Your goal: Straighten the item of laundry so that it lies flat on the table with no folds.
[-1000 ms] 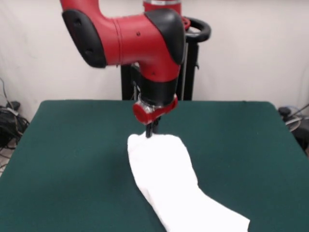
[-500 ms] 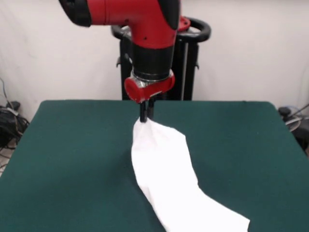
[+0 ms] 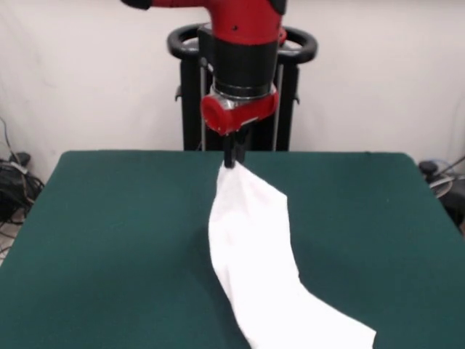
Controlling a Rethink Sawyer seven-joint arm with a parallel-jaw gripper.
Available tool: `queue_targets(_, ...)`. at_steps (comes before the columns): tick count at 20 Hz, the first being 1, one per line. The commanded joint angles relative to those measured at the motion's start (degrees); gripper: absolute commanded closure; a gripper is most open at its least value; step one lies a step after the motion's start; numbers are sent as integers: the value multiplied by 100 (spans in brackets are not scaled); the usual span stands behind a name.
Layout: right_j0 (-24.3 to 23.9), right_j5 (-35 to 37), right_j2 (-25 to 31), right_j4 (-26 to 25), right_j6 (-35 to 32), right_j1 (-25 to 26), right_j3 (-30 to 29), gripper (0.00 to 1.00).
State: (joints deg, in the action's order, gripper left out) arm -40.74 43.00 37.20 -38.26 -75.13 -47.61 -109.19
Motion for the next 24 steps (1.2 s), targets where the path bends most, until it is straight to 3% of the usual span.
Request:
queue_targets(1,-294,902,654,571,1320,-643,-598,100)
queue_targets(14,-1142,1541,1652,1678,1891,-1831,-1282,100)
queue_targets(24,-1214,1684,1780,1862,1967,-1972,-1340,100)
